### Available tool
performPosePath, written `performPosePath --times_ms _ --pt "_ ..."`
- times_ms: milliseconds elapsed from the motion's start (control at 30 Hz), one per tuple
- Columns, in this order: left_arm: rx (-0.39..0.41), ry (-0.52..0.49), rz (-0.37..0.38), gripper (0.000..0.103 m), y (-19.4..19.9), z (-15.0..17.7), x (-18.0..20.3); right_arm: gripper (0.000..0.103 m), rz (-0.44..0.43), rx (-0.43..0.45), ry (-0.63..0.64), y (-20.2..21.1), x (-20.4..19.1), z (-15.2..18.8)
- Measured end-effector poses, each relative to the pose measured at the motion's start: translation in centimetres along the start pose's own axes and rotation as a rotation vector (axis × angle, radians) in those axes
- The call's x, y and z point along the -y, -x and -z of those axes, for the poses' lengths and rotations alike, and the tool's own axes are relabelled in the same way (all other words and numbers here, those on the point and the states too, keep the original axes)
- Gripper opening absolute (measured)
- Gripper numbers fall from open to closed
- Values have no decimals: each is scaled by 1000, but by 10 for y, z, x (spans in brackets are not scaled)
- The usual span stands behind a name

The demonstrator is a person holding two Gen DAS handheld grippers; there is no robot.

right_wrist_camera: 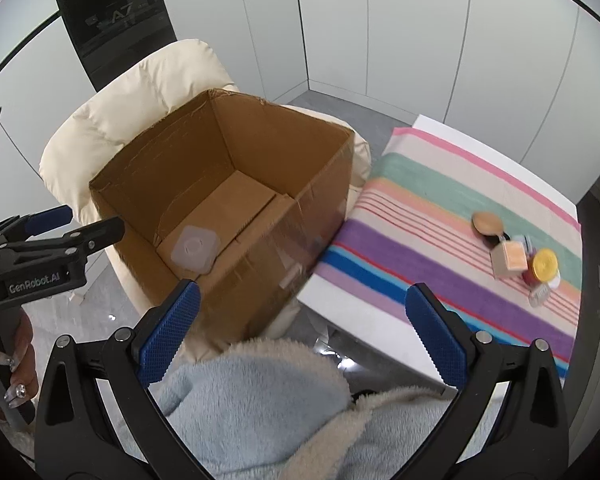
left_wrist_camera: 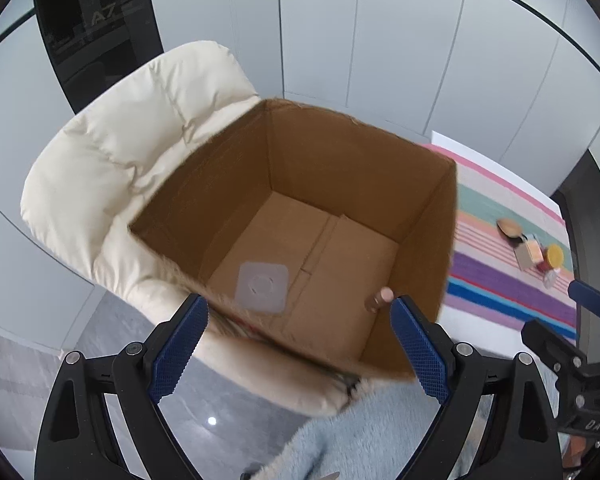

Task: Organize objects
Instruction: 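Withdraw both tools from the box back toward the striped cloth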

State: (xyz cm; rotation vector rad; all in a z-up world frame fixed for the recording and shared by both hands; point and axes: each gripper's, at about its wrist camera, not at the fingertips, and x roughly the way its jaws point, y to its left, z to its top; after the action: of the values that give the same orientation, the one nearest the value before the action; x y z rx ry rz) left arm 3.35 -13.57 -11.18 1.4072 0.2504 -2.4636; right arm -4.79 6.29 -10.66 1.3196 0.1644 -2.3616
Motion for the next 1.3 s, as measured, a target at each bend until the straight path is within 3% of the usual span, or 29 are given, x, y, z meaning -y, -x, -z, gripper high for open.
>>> performPosePath --times_ms 200,533,800,1300 --pt "-34 -3 55 94 5 21 11 103 -8 9 -6 18 1 20" --pt "18 -36 49 94 11 20 24 103 25 27 -33 27 14 26" --pt "11 -69 61 94 5 16 42 103 55 35 -89 31 35 29" --pt "21 -228 147 94 -1 4 128 103 164 47 -245 55 114 54"
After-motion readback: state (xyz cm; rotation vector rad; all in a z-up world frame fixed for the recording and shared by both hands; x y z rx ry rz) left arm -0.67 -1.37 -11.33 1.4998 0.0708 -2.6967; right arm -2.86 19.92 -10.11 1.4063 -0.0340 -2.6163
